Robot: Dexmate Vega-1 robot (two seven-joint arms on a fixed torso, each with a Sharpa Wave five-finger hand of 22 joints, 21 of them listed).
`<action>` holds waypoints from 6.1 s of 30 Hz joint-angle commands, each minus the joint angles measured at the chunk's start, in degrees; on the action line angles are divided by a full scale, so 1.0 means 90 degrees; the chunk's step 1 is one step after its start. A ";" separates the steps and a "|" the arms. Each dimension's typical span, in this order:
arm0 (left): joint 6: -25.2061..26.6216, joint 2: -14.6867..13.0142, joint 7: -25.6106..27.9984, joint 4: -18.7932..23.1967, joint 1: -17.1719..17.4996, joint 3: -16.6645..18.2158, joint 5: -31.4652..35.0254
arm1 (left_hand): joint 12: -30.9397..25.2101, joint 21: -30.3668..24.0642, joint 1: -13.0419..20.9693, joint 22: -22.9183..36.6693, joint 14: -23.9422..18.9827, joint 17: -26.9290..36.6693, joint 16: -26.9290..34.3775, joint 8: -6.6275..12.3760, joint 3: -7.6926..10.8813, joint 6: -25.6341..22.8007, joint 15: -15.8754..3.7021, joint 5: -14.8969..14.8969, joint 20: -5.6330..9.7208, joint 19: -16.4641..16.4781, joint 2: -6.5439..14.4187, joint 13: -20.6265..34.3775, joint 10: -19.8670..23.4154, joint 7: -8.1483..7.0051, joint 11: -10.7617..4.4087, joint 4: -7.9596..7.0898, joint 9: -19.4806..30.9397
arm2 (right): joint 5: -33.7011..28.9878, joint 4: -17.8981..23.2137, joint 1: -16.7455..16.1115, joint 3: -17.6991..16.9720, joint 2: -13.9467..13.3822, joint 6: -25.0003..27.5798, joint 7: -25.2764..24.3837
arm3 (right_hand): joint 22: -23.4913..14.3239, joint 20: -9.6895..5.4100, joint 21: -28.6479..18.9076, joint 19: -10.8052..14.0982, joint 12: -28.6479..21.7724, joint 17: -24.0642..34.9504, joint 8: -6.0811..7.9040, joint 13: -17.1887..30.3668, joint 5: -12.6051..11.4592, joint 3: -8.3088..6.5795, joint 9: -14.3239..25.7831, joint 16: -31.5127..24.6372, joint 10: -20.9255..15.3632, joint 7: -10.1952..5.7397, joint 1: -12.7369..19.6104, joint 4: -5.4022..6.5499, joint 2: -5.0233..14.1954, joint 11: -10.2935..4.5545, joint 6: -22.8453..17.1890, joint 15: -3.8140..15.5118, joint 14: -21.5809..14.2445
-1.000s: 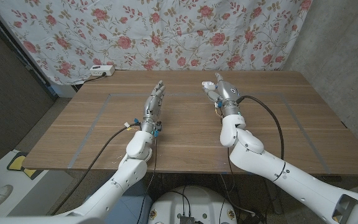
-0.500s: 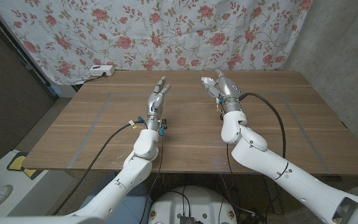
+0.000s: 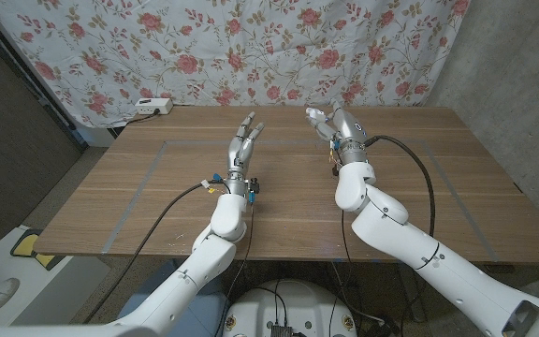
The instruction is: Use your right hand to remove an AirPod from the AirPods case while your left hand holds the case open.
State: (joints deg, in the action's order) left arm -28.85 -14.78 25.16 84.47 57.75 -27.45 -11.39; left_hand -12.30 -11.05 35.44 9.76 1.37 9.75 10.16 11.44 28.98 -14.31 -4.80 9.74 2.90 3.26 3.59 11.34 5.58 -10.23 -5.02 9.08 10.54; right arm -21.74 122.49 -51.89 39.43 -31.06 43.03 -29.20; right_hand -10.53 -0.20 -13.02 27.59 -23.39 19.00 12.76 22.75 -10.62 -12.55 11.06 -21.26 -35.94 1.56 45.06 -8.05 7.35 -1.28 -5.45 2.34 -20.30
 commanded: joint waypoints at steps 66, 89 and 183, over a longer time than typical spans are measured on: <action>0.0671 0.1239 0.2519 -0.0251 0.0007 -0.0834 0.1596 | -0.0014 0.0001 0.1267 0.0004 0.0297 0.0022 0.0027 0.0424 -0.0361 -0.1779 0.0205 0.0249 -0.0206 0.0203 -0.0130 0.0041 -0.0543 0.0020 0.0001 0.0083 0.0119 | 0.0016 -0.0275 0.0059 0.0368 0.0708 -0.0157 -0.0435 | -0.0029 0.0093 0.0043 -0.0154 -0.0059 0.0068 -0.0034 0.0126 -0.0056 0.0066 0.0026 -0.0083 -0.0283 -0.0051 0.0111 -0.0009 0.0033 -0.0290 -0.0138 0.0613 0.0012; 0.0550 0.1363 0.2559 -0.0387 -0.0036 -0.0989 0.1640 | -0.0079 0.0011 0.1404 0.0011 0.0236 0.0026 0.0043 0.0688 -0.0788 -0.2975 0.0189 0.0413 -0.0188 0.0188 -0.0263 0.0047 -0.0440 0.0199 -0.0082 -0.0079 0.0132 | 0.0631 0.0019 -0.0243 0.0107 0.0598 -0.0400 -0.0397 | -0.0036 0.0162 0.0030 -0.0152 -0.0060 0.0076 -0.0049 0.0132 -0.0058 0.0098 0.0027 -0.0105 -0.0300 0.0020 0.0086 0.0016 0.0033 -0.0265 -0.0151 0.0562 -0.0031; 0.0031 0.1720 0.2428 -0.1012 -0.0231 -0.1026 0.1393 | -0.0135 -0.0008 0.1774 0.0021 0.0042 0.0041 0.0071 0.0665 -0.1284 -0.3550 0.0168 0.0552 -0.0209 0.0265 -0.0145 0.0059 -0.0100 0.0192 -0.0313 -0.0194 0.0193 | 0.0874 -0.0051 -0.0329 0.0210 0.0449 -0.0452 -0.0404 | -0.0034 0.0147 0.0022 -0.0189 -0.0018 0.0087 -0.0070 0.0148 -0.0071 0.0150 0.0028 -0.0089 -0.0245 0.0031 0.0097 0.0029 0.0047 -0.0284 -0.0204 0.0536 0.0021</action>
State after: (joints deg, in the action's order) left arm -28.21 0.70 47.36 75.50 55.64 -36.92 1.44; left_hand -13.41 -10.82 51.79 9.73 2.14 10.00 10.65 17.35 17.67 -46.04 -3.38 14.80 0.81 5.33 2.65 11.57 4.72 -8.20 -7.99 7.42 12.11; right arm -14.08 122.52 -55.10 41.09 -27.24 38.59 -32.79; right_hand -10.66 1.23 -12.64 25.75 -23.40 19.53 12.31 23.78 -10.99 -11.52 11.06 -21.69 -36.11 1.74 45.44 -7.66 7.41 -1.89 -6.85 2.34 -20.30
